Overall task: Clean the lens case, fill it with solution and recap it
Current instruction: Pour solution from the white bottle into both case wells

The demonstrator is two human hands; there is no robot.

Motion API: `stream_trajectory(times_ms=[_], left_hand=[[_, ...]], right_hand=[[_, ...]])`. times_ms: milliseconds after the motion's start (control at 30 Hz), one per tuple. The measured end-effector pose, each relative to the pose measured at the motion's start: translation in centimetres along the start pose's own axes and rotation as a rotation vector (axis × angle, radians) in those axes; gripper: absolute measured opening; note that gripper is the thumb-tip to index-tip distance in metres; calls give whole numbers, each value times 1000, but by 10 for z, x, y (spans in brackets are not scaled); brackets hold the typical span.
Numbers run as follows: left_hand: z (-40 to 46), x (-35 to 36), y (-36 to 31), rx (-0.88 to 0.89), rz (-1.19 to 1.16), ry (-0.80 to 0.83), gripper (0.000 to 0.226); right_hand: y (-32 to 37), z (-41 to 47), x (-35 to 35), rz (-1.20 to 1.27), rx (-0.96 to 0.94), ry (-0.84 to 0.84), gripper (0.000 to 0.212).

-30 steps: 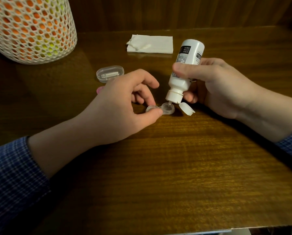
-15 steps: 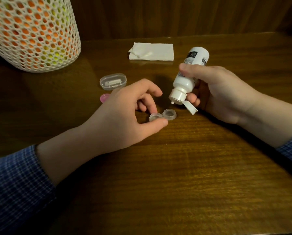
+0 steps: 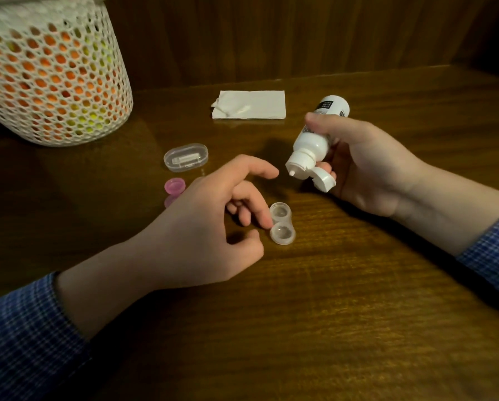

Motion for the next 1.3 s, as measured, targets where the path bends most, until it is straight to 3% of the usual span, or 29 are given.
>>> stream_trajectory(times_ms=[267, 433, 667, 967, 1300], left_hand=[[5, 0, -5, -1, 20, -104, 65], [15, 6, -4, -71, -11, -69, 73], [18, 8, -1, -68, -39, -59, 66], [13, 1, 2, -36, -3, -120, 62], [13, 0, 5, -53, 28, -143, 57]], right_hand=[[2, 0, -6, 39, 5, -50, 20], [1, 1, -7, 80, 22, -68, 19], [2, 0, -8, 97, 30, -66, 20], [0, -4, 3, -131, 7, 128, 39], [3, -9, 12, -315, -135, 188, 17]])
Point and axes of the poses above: each hand's wrist, its own z-axis towards the middle knuckle, its own x-axis out of the palm, y = z × x, the point moved 8 cm from there along z, towards the middle knuckle, and after that the axes turned 5 degrees about -x, right-handed, at the moved point
